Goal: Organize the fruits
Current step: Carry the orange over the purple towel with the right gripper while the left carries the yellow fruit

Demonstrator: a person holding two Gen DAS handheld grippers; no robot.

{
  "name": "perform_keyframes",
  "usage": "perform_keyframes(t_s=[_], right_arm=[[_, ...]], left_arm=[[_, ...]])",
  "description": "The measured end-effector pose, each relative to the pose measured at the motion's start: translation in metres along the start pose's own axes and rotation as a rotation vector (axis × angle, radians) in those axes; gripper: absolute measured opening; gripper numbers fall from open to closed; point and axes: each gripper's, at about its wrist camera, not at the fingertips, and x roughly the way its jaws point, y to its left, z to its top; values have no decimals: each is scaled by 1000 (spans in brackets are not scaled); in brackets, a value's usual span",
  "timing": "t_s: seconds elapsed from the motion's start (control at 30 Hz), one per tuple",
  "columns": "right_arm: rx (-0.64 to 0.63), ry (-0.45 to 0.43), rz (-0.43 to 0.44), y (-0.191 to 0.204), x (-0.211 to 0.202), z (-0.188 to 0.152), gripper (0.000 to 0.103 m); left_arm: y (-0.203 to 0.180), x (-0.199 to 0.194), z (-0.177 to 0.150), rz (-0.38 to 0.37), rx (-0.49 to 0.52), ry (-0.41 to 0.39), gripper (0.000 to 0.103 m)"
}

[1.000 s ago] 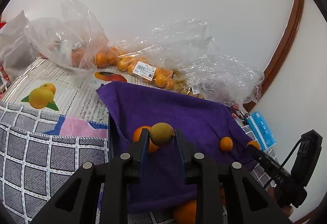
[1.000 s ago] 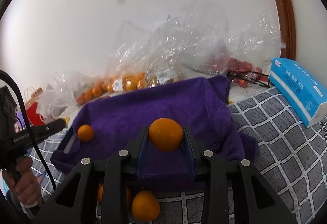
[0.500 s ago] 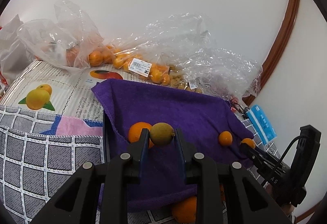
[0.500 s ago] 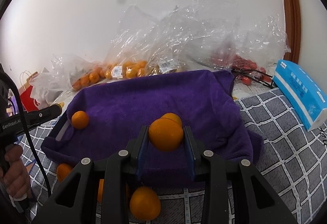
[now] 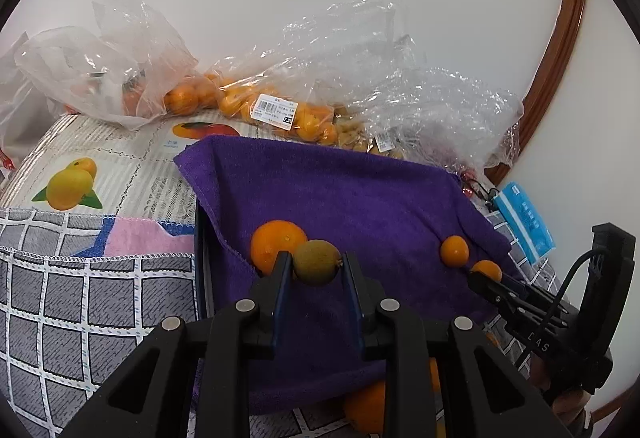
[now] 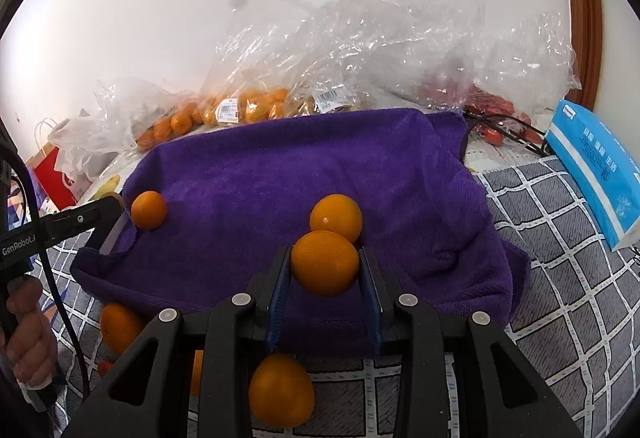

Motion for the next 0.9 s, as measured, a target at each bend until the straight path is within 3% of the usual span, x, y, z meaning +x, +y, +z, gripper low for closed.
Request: perform_keyframes(t_s=[0.9], right_arm=[[-1, -17, 10, 2, -4, 1, 34]], left_arm=[[-3, 19, -5, 39, 22, 80, 24]])
